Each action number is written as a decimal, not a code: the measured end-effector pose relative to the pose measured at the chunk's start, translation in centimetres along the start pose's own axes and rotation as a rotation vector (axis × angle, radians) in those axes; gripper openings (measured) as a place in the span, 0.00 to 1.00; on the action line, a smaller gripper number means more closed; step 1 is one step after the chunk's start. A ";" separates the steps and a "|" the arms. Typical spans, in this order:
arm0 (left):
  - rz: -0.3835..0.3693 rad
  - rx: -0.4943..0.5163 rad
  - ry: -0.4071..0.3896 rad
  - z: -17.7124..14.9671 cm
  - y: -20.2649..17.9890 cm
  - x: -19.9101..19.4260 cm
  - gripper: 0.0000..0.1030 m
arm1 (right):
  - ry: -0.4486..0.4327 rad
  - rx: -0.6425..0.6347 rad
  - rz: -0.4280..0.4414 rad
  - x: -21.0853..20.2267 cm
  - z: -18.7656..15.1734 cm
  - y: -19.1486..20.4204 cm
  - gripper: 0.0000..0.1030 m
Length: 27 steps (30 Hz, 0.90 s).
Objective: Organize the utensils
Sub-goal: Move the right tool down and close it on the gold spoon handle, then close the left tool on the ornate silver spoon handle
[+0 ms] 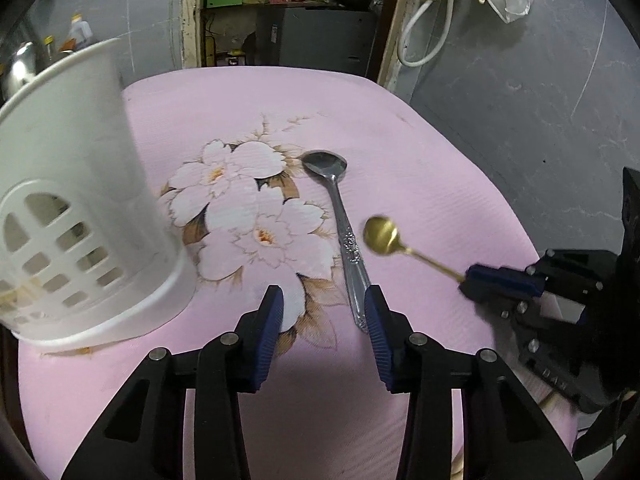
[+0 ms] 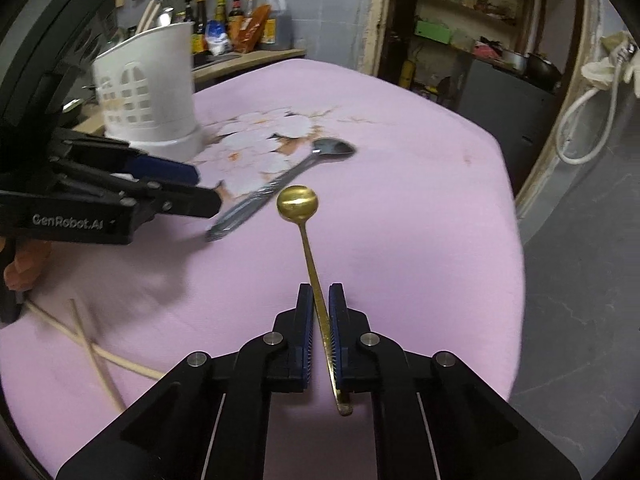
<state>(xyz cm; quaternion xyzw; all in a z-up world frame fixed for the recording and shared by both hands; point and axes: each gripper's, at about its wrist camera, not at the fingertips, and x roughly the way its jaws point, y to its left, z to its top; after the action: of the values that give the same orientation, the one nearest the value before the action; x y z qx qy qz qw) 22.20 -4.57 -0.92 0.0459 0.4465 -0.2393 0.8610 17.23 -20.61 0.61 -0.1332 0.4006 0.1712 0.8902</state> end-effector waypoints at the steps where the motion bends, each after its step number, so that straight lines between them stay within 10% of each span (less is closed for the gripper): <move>1: -0.001 0.004 0.005 0.1 -0.1 0.1 0.36 | -0.003 0.004 -0.007 0.0 0.0 -0.3 0.05; 27: 0.096 0.008 0.074 0.2 -0.2 1.0 0.12 | -0.047 0.135 0.008 -0.1 0.5 -4.1 0.07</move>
<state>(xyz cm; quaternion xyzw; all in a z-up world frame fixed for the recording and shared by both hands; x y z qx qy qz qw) 22.77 -5.20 -1.56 0.0794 0.4745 -0.1975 0.8542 19.14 -24.13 1.41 -0.0672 0.3908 0.1506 0.9056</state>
